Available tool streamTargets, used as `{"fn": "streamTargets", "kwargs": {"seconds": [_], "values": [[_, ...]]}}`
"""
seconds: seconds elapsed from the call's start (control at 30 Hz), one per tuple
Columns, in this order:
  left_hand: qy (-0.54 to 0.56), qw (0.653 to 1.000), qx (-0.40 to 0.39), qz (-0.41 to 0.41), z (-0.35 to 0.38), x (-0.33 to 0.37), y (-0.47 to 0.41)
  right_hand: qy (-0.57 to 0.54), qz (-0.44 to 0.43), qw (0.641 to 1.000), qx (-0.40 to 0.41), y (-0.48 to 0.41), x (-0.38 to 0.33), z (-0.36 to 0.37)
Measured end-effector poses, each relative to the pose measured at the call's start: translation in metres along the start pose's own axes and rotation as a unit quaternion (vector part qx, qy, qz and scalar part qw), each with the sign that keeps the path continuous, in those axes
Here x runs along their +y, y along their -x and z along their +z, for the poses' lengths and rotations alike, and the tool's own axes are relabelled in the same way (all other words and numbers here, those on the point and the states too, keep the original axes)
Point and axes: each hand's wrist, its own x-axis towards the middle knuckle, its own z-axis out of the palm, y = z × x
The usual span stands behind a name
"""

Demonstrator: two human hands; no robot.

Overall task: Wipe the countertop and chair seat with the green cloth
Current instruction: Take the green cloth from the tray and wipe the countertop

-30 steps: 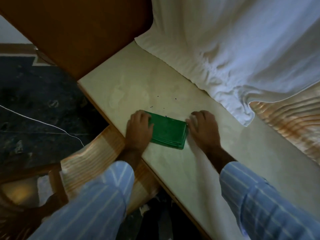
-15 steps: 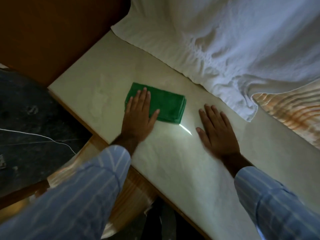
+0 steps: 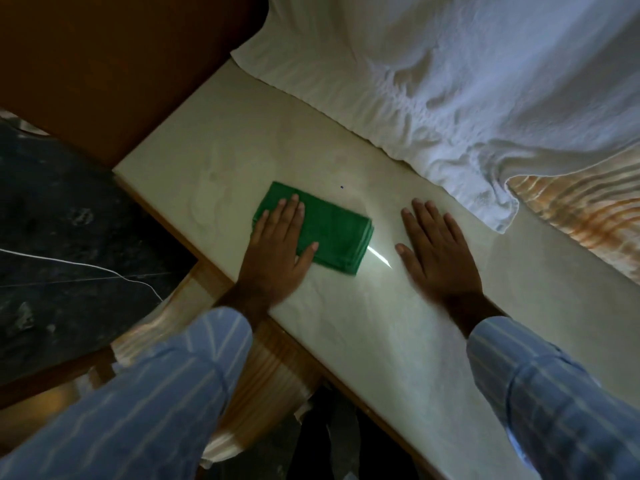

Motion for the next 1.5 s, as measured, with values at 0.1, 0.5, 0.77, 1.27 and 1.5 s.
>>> {"fn": "streamTargets", "kwargs": {"seconds": [0.1, 0.5, 0.77, 1.27, 1.5], "values": [[-0.006, 0.999, -0.017, 0.039, 0.004, 0.004, 0.057, -0.005, 0.0, 1.0, -0.002, 0.0, -0.002, -0.004], [-0.034, 0.996, -0.021, 0.073, 0.01, 0.032, -0.018, -0.01, 0.069, 0.997, 0.028, 0.026, -0.011, -0.002], [-0.049, 0.997, -0.032, 0.057, 0.001, 0.04, -0.118, 0.0, 0.063, 0.996, 0.057, 0.025, -0.007, 0.007], [-0.076, 0.995, -0.045, 0.046, 0.012, 0.025, 0.043, -0.02, 0.073, 0.997, 0.033, 0.026, -0.011, -0.001], [-0.027, 0.998, -0.06, 0.01, -0.005, 0.035, 0.044, -0.071, 0.093, 0.993, 0.015, 0.018, -0.017, -0.019]]}}
